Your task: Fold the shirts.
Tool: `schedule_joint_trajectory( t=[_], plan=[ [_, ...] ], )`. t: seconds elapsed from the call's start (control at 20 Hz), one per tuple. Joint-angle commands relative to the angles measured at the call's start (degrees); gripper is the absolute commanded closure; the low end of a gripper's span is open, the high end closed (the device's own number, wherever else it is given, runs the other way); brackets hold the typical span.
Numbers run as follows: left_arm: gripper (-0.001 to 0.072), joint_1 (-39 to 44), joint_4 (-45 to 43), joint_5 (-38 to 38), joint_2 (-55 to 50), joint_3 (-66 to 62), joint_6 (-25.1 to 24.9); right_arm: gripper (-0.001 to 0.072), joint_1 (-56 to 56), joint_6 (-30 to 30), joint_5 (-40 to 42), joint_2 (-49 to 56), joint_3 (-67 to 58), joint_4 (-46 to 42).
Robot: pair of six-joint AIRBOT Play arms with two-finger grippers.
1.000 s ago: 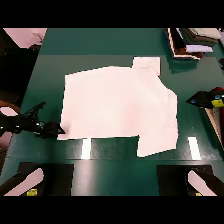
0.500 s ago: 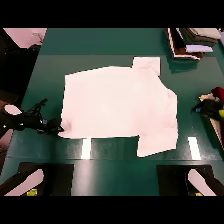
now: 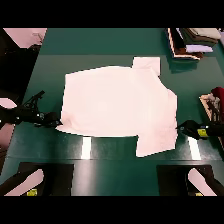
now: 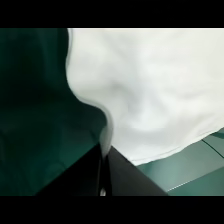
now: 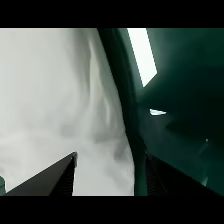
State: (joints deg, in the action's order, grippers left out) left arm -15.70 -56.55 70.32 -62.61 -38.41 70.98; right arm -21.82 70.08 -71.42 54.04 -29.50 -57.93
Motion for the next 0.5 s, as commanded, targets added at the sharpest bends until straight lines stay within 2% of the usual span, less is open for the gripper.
schedule_joint_trajectory(
  t=[0.0, 0.1, 0.15, 0.2, 0.25, 0.3, 0.35, 0.45],
  plan=[
    [0.0678, 0.02, -0.02, -0.68, 0.04, -0.39, -0.09, 0.0237, 1.70, -1.62, 3.10, 1.14, 2.10, 3.37],
    [0.0679, 0.02, -0.02, -0.66, 0.04, -0.39, -0.22, 0.0238, 4.09, -1.64, 2.43, 5.22, 1.07, 3.37],
    [0.0678, 0.02, -0.02, -0.46, 0.04, -0.39, -0.57, 0.0297, 5.40, -1.64, 2.38, 7.43, 0.07, 3.37],
    [0.0679, 0.02, -0.02, -0.31, 0.07, -0.39, -0.61, 0.0318, 6.58, -1.64, 2.23, 9.46, -1.27, 3.37],
    [0.0679, 0.02, -0.04, -0.24, 0.07, -0.39, -0.92, 0.0476, 7.48, -1.62, 1.79, 10.78, -2.58, 3.30],
    [0.0679, 0.02, -0.04, -0.17, 0.07, -0.42, -0.92, 0.0671, 8.35, -1.62, 0.98, 11.65, -4.09, 3.10],
    [0.0679, 0.02, -0.07, 0.00, 0.07, -0.74, -0.90, 0.0695, 9.07, -1.60, 0.02, 11.96, -5.66, 2.40],
    [0.0679, 0.00, 0.00, 1.38, 0.55, -3.96, -0.85, 0.0696, 10.05, -0.85, -2.21, 10.43, -9.79, 2.45]
  ],
)
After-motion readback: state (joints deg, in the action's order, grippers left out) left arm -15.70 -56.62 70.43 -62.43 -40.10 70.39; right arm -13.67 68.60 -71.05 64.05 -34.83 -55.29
